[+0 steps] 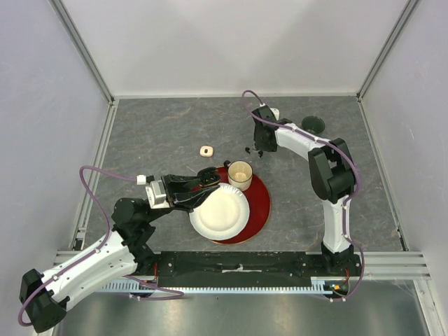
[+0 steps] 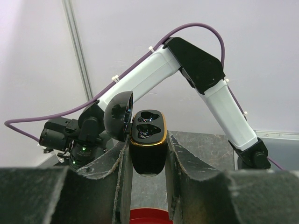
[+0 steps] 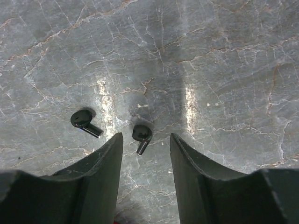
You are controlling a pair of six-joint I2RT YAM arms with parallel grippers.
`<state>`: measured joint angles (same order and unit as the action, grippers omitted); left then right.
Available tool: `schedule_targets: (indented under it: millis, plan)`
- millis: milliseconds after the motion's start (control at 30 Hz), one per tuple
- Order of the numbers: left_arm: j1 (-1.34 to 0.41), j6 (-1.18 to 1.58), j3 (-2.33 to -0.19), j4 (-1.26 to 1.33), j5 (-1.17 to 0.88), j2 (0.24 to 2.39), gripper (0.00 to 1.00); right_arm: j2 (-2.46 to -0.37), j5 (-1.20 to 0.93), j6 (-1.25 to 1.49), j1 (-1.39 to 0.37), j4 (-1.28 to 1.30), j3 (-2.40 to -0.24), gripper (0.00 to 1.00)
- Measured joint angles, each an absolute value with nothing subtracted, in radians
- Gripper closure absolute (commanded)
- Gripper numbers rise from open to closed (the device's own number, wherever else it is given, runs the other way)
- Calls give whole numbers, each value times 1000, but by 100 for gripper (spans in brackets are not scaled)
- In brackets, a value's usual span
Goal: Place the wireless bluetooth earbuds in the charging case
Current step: Pick up the earbud from the center of the board.
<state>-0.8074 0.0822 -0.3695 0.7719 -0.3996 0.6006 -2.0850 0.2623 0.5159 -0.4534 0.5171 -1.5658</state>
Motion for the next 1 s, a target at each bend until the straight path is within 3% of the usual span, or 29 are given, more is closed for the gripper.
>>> schedule_targets:
  millis: [500,933,1000]
  plan:
    - [-807,86,-369,772,-400,600,98,-2138,241,493,-448,516,-1581,51]
    - [-807,86,-369,772,-400,600,98,-2139,242,493,-447,516,-1581,59]
    - [-807,85,-369,772,-400,600,98,-2139,241,493,-447,516,-1581,66]
